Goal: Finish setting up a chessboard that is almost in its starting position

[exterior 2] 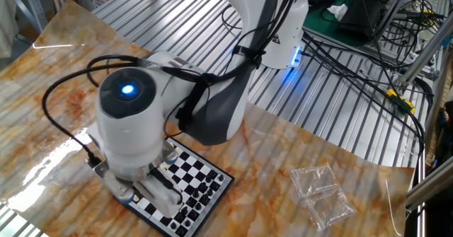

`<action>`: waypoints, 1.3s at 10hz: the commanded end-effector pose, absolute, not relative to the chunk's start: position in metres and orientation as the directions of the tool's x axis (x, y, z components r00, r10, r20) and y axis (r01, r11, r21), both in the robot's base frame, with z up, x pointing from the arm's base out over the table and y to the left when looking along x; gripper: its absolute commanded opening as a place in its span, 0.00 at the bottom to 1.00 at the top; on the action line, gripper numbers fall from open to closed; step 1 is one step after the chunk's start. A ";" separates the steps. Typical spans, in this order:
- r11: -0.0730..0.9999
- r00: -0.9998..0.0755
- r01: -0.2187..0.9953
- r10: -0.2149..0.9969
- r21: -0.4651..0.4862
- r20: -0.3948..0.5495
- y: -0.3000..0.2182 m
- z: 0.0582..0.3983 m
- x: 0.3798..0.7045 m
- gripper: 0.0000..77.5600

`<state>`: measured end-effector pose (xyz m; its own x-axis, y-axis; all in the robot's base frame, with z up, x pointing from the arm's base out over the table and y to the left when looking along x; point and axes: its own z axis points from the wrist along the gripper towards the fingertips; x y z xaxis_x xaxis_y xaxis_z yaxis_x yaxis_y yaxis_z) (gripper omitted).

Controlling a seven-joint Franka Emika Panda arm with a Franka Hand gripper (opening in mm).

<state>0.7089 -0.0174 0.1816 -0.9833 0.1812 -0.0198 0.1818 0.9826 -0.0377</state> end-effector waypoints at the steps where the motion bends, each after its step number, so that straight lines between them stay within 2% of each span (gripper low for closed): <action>1: 0.976 -0.976 0.216 0.216 -0.011 -0.016 -0.018 0.183 0.710 0.01; 2: 0.968 -0.968 0.251 0.251 0.024 -0.007 -0.018 0.183 0.710 0.01; 5: 0.922 -0.920 0.388 0.388 0.007 -0.051 -0.018 0.183 0.710 0.01; 7: 0.905 -0.903 0.426 0.426 0.014 -0.055 -0.018 0.183 0.710 0.01; 13: 0.929 -0.927 0.371 0.370 0.001 -0.052 -0.028 0.185 0.705 0.01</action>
